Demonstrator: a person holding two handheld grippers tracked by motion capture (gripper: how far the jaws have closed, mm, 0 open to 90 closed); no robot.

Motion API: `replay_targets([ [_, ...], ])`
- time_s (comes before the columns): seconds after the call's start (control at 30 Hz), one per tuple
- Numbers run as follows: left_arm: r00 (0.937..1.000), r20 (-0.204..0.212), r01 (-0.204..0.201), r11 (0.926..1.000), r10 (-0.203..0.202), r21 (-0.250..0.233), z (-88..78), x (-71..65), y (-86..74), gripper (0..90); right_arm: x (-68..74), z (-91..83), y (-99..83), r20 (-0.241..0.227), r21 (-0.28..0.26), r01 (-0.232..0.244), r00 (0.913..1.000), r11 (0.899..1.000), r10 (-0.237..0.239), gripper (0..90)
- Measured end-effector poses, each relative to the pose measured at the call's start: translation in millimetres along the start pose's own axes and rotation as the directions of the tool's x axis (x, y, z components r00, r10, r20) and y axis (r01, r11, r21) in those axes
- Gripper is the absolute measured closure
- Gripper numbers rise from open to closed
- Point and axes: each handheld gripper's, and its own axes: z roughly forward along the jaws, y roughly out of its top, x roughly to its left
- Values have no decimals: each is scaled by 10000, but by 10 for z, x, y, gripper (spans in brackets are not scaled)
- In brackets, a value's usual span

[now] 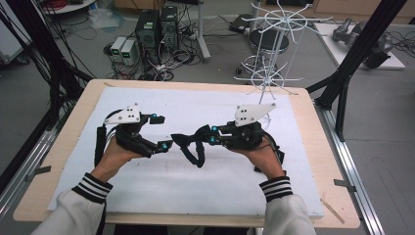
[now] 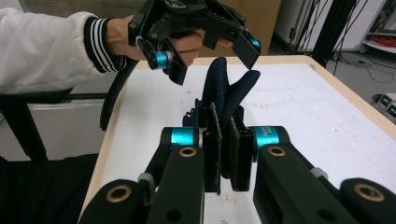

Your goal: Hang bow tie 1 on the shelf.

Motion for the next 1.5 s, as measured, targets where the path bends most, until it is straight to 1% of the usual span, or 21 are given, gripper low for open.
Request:
replay_targets([
  [0.17,9994,-308,124,9998,-129,-162,-67,23,-13,82,5,-32,2,189,-35,-93,9998,10000,94,866],
  [0.23,9989,-440,140,9997,-149,-216,-97,37,-33,82,6,-49,-1,302,-140,-55,9995,9999,60,865],
  [0.27,9982,-577,124,9996,-138,-247,-113,41,-46,82,3,-80,-12,422,-267,-103,9990,9996,114,865],
  [0.3,9977,-656,122,9994,-142,-315,-128,44,-60,82,3,-80,-12,422,-267,-103,9990,9996,114,865],
  [0.5,9946,-992,223,9971,-295,-722,-215,66,-136,82,2,-199,-45,1074,-555,-140,9940,9984,199,865],
  [0.57,9941,-1029,253,9965,-335,-801,-242,80,-165,82,0,-237,-46,1153,-722,-176,9930,9972,259,865],
  [0.63,9940,-1026,304,9961,-389,-830,-264,91,-194,82,1,-273,-44,1365,-840,-198,9901,9963,312,865],
  [0.77,9926,-1162,267,9964,-361,-808,-319,99,-252,82,5,-341,-43,1780,-1051,-187,9833,9943,373,865],
  [0.8,9919,-1194,325,9955,-430,-888,-332,98,-271,82,4,-357,-42,1872,-1111,-155,9817,9937,362,864],
  [0.87,9909,-1274,305,9949,-426,-960,-364,103,-311,83,7,-388,-41,2100,-1215,-117,9770,9925,372,864],
  [0.97,9884,-1446,312,9946,-454,-993,-404,103,-378,82,10,-434,-40,2520,-1362,-75,9668,9907,419,864],
  [1.0,9875,-1518,283,9949,-429,-970,-420,106,-398,82,9,-452,-40,2641,-1406,-91,9634,9900,464,864],
  [1.03,9880,-1491,283,9958,-410,-865,-433,114,-409,82,4,-466,-42,2753,-1486,-57,9602,9889,469,864],
  [1.07,9872,-1528,326,9959,-452,-843,-448,116,-421,82,5,-482,-43,2916,-1508,-68,9552,9885,510,864],
  [1.17,9834,-1774,196,9949,-370,-990,-493,115,-472,82,1,-525,-47,3249,-1666,-79,9437,9860,624,864],
  [1.23,9807,-1918,187,9941,-390,-1068,-524,117,-516,83,0,-555,-49,3485,-1751,-74,9348,9845,690,864],
  [1.33,9771,-2094,154,9935,-388,-1125,-563,117,-584,83,1,-594,-54,3952,-1736,-61,9155,9848,753,864],
  [1.4,9741,-2233,108,9936,-358,-1122,-583,116,-631,84,4,-617,-55,4307,-1733,-17,8992,9849,773,864],
  [1.43,9729,-2289,79,9939,-332,-1104,-594,117,-656,84,6,-644,-55,4622,-1764,51,8833,9843,783,864],
  [1.47,9720,-2328,71,9937,-330,-1115,-604,115,-682,84,6,-644,-55,4622,-1764,51,8833,9843,783,864],
  [1.5,9687,-2466,3,9938,-279,-1115,-609,110,-711,84,8,-657,-55,4776,-1817,40,8745,9833,847,864],
])
